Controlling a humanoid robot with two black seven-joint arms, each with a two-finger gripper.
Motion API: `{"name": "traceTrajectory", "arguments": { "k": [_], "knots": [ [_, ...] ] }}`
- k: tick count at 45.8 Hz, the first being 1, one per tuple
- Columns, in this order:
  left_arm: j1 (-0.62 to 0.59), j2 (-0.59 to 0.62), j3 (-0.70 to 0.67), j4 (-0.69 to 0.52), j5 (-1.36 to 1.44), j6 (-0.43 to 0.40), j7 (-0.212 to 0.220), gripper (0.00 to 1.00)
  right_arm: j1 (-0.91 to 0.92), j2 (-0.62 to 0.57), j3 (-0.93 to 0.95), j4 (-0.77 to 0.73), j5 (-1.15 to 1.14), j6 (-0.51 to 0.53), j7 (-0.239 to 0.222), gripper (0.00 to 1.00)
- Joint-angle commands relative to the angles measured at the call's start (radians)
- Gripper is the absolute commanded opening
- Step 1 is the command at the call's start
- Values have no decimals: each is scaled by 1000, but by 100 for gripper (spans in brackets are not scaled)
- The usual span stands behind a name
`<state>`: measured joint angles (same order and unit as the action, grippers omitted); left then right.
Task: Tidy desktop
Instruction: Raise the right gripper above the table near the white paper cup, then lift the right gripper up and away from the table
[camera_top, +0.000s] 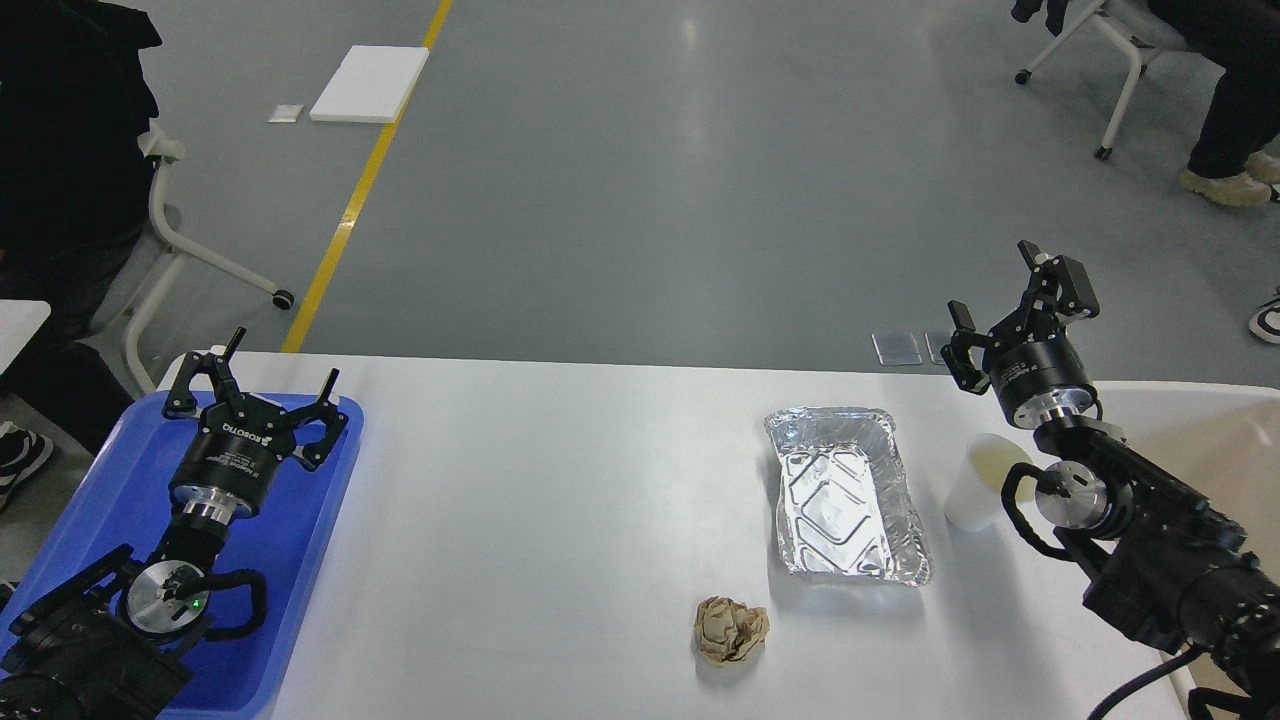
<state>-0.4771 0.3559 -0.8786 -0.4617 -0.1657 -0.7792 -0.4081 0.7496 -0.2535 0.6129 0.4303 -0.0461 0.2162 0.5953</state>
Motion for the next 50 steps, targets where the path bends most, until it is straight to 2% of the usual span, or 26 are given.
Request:
{"name": "traceTrajectory", "arguments": {
  "k": [1, 20, 35, 50],
  "knots": [
    [0, 0, 0, 0, 0, 0, 0, 99, 0, -1, -1, 8, 0, 2, 0, 100],
    [-2, -2, 0, 0, 0, 0, 0, 99, 2, -29, 19, 7, -1, 2, 0, 100],
    [-2, -3, 0, 0, 0, 0, 0, 99, 8, -73, -50, 62, 0, 3, 0, 100],
    [-2, -3, 0, -2, 0, 0, 2, 99, 92, -208, -315, 88, 11, 19, -2, 100]
  ]
}}
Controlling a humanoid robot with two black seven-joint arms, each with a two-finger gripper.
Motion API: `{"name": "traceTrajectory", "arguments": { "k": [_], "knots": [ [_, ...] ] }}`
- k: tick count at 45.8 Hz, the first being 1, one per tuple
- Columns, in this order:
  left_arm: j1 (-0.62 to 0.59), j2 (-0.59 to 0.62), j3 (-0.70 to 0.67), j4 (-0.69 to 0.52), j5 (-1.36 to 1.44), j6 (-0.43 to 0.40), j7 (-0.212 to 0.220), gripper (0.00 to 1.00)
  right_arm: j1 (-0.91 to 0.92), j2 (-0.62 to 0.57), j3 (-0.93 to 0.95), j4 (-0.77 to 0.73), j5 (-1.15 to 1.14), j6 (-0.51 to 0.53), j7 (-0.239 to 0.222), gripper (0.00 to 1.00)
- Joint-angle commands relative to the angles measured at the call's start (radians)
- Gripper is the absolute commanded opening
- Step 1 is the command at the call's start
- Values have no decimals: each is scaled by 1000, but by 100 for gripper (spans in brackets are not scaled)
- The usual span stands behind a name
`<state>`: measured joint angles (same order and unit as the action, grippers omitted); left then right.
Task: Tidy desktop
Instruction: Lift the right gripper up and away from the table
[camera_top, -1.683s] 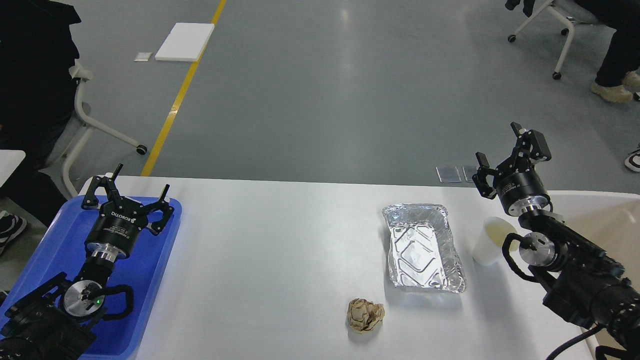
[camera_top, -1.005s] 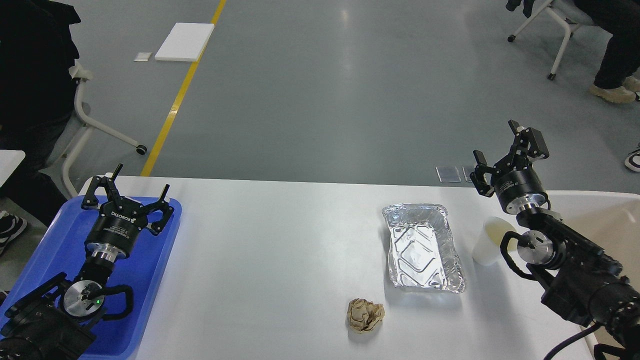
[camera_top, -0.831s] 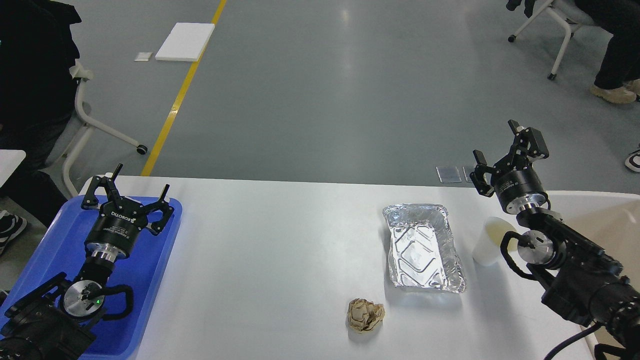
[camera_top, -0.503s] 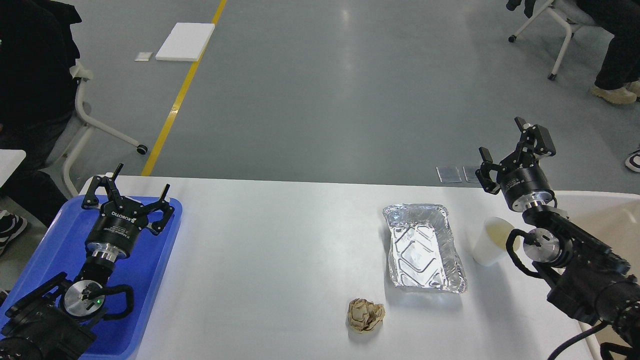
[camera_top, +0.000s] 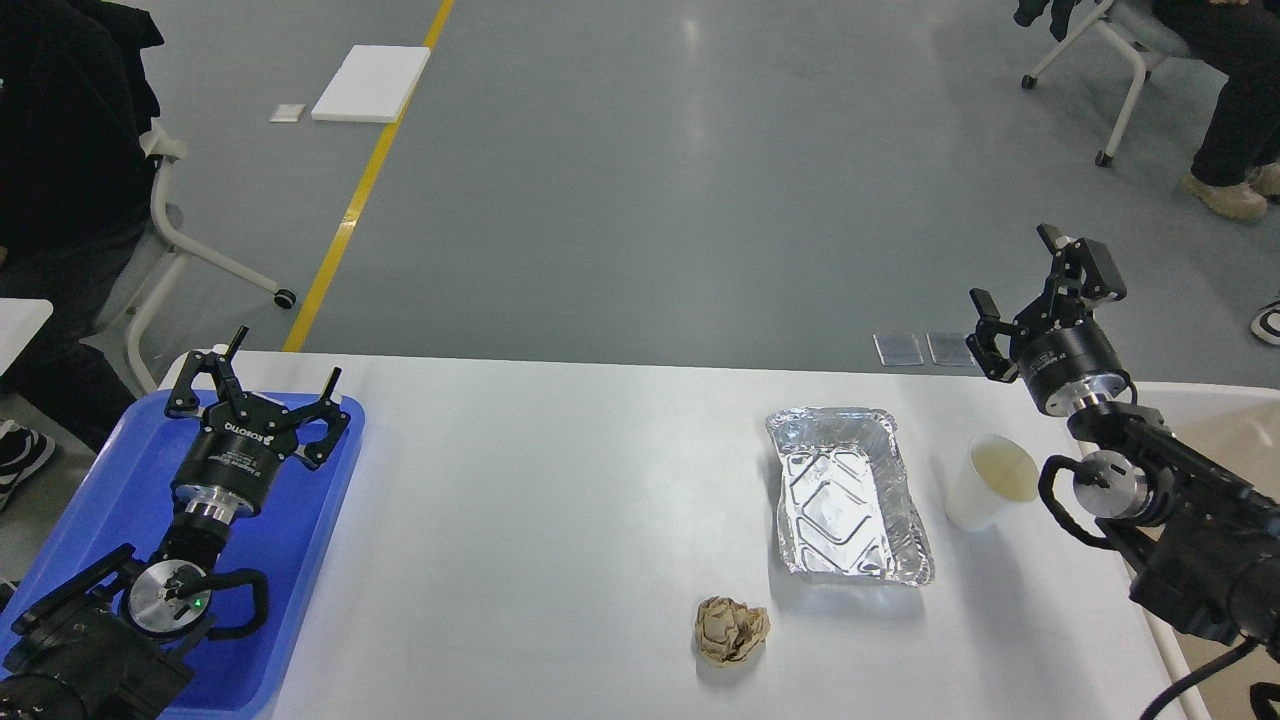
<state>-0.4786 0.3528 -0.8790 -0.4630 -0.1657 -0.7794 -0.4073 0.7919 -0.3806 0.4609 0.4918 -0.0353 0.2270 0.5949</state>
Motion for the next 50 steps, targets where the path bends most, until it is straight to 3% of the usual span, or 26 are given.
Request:
{"name": "traceTrajectory", "arguments": {
  "k": [1, 15, 20, 29, 36, 50],
  "knots": [
    [0, 0, 0, 1, 0, 0, 1, 99, 55, -86, -174, 33, 0, 8, -1, 100],
    [0, 0, 0, 0, 0, 0, 1, 99, 197, -276, -496, 310, 5, 6, -1, 100],
    [-2, 0, 0, 0, 0, 0, 1, 99, 314, -362, -724, 375, 0, 11, -1, 100],
    [0, 0, 0, 1, 0, 0, -1, 99, 556, -385, -1137, 383, -14, 64, -1, 100],
    [0, 2, 0, 1, 0, 0, -1, 99, 627, -393, -1173, 392, -69, 92, -3, 100],
    [0, 2, 0, 1, 0, 0, -1, 99, 845, -353, -1323, 406, -488, 179, -27, 100]
  ]
}}
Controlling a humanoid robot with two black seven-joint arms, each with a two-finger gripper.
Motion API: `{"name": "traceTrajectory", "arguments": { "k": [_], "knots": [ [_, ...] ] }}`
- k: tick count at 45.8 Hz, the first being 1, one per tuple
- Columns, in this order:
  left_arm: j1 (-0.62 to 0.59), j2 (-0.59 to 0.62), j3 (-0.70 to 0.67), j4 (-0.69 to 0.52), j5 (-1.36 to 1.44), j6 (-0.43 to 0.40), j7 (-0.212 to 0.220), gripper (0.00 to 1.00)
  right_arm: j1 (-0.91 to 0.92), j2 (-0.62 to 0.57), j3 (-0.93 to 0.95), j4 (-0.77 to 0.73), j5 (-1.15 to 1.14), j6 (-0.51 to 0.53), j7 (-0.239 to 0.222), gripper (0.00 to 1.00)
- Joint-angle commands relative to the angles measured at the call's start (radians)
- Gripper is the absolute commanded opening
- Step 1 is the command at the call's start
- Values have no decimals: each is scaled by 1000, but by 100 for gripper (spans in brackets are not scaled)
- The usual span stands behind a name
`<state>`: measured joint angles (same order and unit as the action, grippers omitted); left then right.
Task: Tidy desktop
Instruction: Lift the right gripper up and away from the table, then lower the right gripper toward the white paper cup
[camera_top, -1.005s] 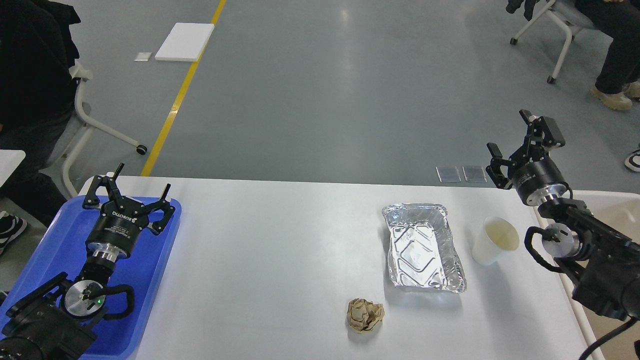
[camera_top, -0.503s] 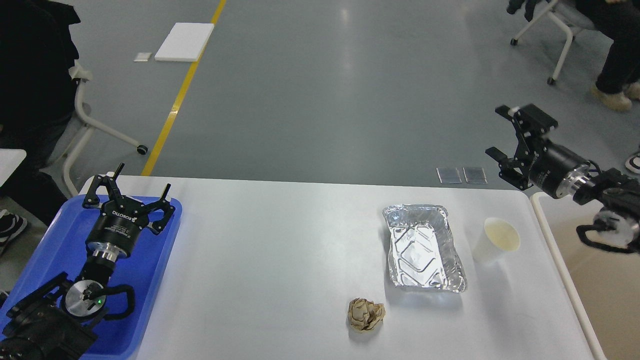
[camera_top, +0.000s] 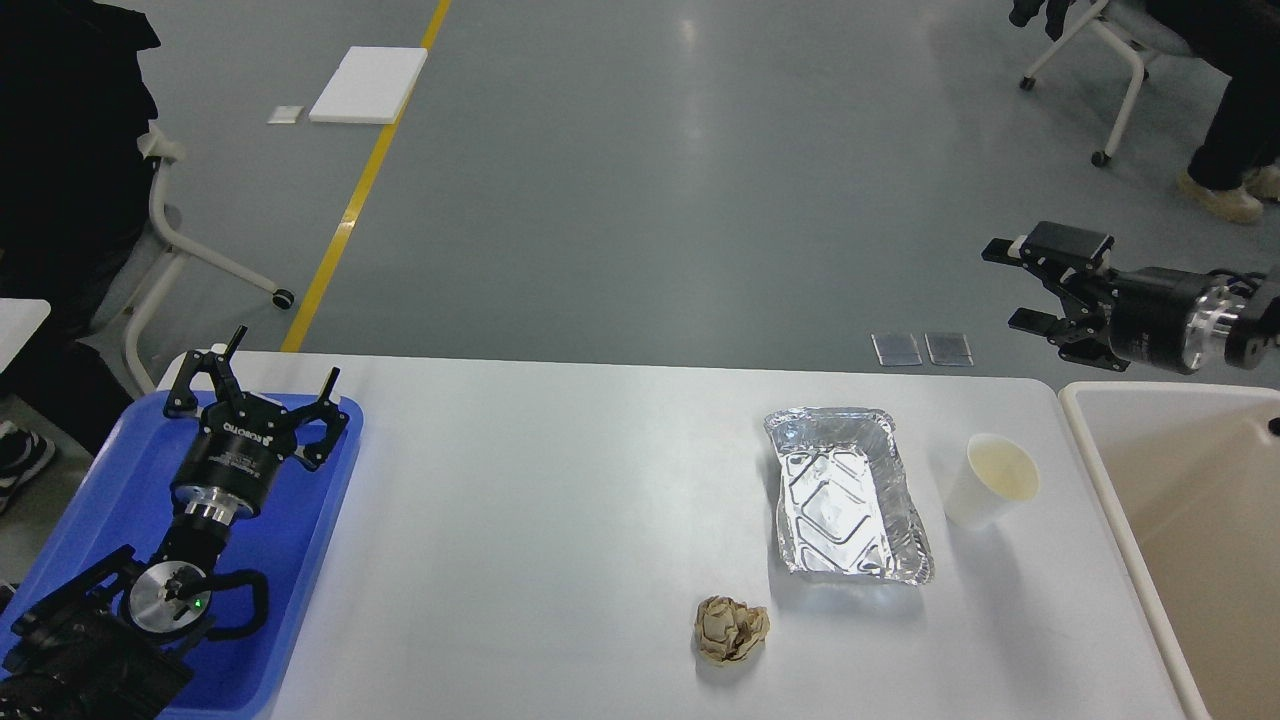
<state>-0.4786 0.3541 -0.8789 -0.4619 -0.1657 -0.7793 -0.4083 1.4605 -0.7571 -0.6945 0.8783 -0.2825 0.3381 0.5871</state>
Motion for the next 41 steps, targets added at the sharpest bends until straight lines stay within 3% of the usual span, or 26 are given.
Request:
{"name": "traceTrajectory", "arguments": {
  "k": [1, 11, 21, 29, 41],
  "knots": [
    [1, 0, 0, 0, 0, 0, 0, 99, 198, 39, -201, 24, -256, 79, -24, 100],
    [0, 0, 0, 0, 0, 0, 0, 99, 437, 171, -465, 53, -274, 212, -32, 100],
    [0, 0, 0, 0, 0, 0, 0, 99, 596, 285, -576, 53, -273, 315, -32, 100],
    [0, -1, 0, 0, 0, 0, 0, 99, 610, 337, -620, 53, -277, 377, -32, 100],
    [0, -1, 0, 0, 0, 0, 0, 99, 586, 344, -611, 36, -264, 361, -33, 100]
  ]
}}
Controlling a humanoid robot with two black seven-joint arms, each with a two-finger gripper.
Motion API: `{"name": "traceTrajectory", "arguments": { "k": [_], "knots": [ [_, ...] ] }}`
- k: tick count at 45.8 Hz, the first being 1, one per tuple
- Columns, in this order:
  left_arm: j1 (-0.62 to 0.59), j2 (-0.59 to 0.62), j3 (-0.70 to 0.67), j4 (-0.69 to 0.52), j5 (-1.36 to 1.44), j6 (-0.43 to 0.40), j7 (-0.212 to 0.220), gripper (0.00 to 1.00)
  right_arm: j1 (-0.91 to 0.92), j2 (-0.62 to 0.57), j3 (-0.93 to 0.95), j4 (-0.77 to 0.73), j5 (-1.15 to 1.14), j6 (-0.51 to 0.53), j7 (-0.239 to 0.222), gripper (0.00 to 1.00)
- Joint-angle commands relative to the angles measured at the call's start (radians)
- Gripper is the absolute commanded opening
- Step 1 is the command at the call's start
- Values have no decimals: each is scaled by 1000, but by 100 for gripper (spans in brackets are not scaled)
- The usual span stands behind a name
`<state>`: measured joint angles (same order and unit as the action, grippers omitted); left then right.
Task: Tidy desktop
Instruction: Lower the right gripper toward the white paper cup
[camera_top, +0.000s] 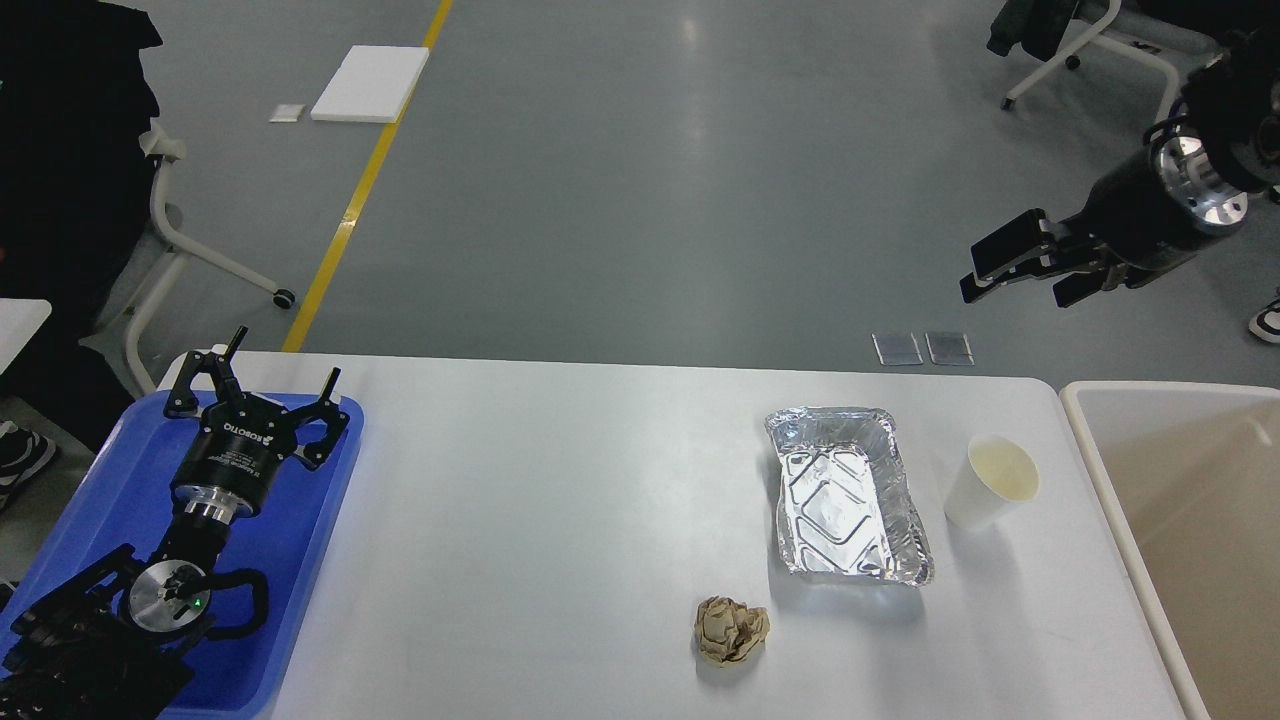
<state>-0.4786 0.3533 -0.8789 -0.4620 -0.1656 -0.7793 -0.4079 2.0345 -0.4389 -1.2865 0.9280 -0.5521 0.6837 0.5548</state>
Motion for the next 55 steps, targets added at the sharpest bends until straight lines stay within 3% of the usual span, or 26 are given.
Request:
{"name": "traceTrajectory", "arguments": {
  "k": [1, 9, 17, 32, 42, 55],
  "knots": [
    [0, 0, 0, 0, 0, 0, 0, 99, 9, 26, -19, -14, 7, 16, -1, 100],
    [-2, 0, 0, 0, 0, 0, 0, 99, -42, 31, 0, -12, -6, -41, -10, 100],
    [-2, 0, 0, -1, 0, 0, 0, 99, -51, 32, -4, 0, -137, -104, -98, 100],
    [-2, 0, 0, -1, 0, 0, 0, 99, -60, 29, -2, 83, -158, -41, -102, 100],
    [-2, 0, 0, 0, 0, 0, 0, 99, -59, -4, 1, 86, -31, 89, -102, 100],
    [-2, 0, 0, 0, 0, 0, 0, 99, -103, -7, -16, 51, 118, 57, -108, 100]
  ]
}}
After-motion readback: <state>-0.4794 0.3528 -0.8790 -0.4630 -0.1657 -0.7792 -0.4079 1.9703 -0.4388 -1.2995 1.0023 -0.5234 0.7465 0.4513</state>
